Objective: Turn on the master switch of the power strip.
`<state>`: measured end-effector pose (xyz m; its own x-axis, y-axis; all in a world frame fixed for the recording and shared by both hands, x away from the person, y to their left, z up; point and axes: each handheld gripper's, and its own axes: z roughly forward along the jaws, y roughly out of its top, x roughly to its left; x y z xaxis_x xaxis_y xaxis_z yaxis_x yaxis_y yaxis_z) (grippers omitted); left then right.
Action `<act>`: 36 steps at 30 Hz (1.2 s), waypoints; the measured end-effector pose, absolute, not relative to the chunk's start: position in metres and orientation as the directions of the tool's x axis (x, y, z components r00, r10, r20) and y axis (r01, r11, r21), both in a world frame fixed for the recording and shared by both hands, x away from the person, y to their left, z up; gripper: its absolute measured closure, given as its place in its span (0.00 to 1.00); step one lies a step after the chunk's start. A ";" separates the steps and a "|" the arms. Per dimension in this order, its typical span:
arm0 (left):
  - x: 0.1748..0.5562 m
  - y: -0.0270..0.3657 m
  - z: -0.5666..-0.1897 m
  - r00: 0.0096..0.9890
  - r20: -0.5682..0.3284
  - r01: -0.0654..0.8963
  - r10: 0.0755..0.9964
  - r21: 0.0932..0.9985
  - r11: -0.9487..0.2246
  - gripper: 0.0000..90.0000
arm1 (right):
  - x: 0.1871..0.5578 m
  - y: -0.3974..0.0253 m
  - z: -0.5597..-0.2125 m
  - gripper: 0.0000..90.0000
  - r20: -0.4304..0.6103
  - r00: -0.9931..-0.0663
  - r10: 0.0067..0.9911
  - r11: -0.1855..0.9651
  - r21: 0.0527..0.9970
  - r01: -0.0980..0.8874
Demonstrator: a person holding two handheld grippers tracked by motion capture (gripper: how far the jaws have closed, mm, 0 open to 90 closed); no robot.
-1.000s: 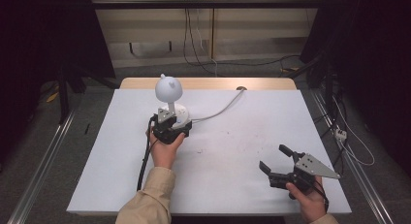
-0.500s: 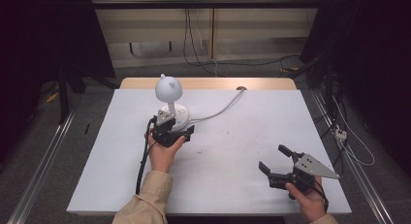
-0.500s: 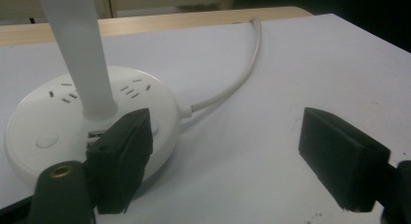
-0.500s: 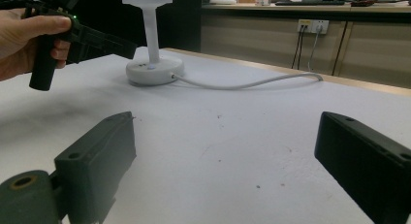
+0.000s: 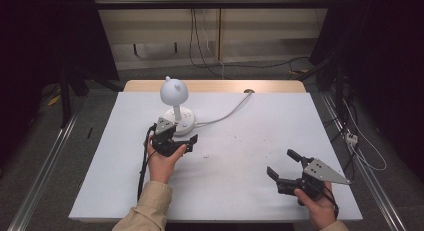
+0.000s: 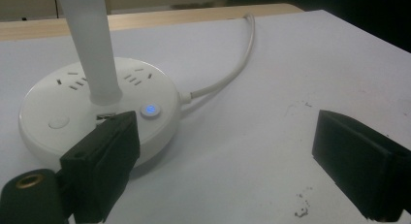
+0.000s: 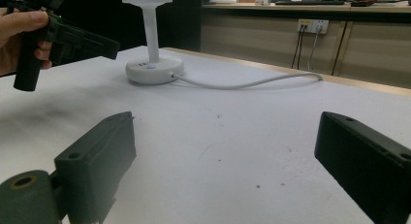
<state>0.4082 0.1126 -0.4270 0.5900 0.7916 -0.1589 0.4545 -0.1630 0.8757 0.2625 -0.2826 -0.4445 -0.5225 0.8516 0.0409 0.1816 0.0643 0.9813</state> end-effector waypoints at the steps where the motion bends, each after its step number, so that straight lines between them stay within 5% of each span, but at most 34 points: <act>1: 0.407 0.113 -0.427 0.591 -0.158 0.456 0.791 0.874 -0.167 0.11 | 0.262 -0.283 -0.444 0.08 0.041 -0.523 0.851 0.065 0.981 0.182; 36: 0.386 0.145 -0.427 0.620 -0.139 0.437 0.772 0.879 -0.192 0.07 | 0.262 -0.283 -0.445 0.08 0.038 -0.521 0.853 0.068 0.981 0.182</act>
<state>0.3856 0.1446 -0.4273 0.6198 0.7723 -0.1394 0.4367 -0.1918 0.8789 0.2624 -0.2830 -0.4446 -0.5207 0.8529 0.0376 0.1822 0.0680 0.9809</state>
